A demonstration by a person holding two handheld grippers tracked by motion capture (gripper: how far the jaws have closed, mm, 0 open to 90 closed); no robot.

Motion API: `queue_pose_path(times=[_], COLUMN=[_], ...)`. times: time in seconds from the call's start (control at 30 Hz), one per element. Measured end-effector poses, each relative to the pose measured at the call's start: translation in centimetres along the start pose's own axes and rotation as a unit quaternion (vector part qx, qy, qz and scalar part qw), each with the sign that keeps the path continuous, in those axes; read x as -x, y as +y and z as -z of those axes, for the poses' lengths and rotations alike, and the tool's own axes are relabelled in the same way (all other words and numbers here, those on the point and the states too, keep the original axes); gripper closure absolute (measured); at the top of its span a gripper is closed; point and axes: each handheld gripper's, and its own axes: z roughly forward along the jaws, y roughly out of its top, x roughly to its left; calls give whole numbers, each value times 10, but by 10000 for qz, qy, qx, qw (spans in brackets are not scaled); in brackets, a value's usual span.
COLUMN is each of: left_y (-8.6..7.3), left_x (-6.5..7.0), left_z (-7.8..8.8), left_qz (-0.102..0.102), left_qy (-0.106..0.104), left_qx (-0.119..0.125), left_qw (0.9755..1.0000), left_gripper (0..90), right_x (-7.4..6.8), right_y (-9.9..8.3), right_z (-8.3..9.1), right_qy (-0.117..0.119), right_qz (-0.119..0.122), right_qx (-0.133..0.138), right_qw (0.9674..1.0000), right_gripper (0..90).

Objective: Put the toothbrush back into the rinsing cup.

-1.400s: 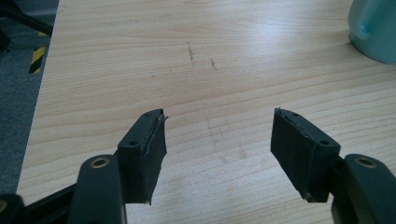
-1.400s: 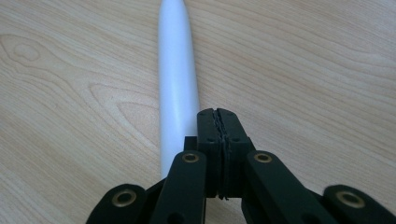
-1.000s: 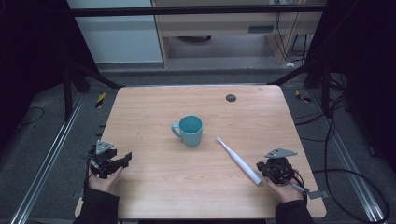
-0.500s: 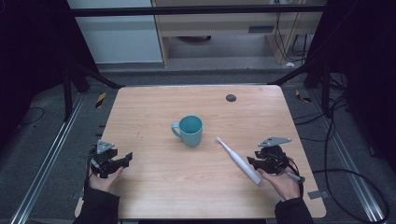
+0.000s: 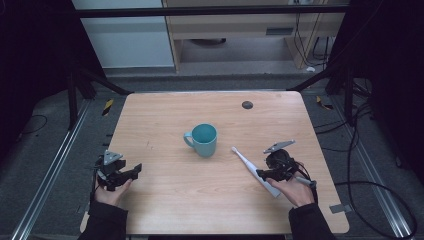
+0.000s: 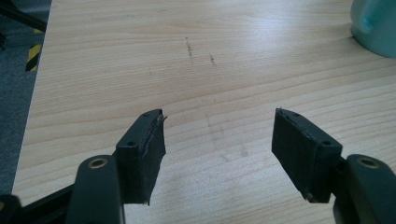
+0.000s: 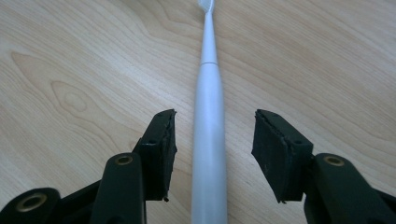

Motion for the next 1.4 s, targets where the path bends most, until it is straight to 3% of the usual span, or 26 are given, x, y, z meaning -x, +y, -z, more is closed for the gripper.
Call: queue_pose_path(times=[0.47,1.4], left_y=[0,0], left_x=[1,1], left_z=[-2,-3], left_qz=[-13,-39], left_qy=[-29,-58], left_qx=[-42,-107], left_qw=[10000,9999], left_gripper=[340,340], right_x=[0,4], right_y=[13,13], right_z=[-22,-57], right_qy=[74,136], right_qz=[62,96], right_qx=[-757,-1523], right_qw=[9971,9882], right_gripper=[488,600])
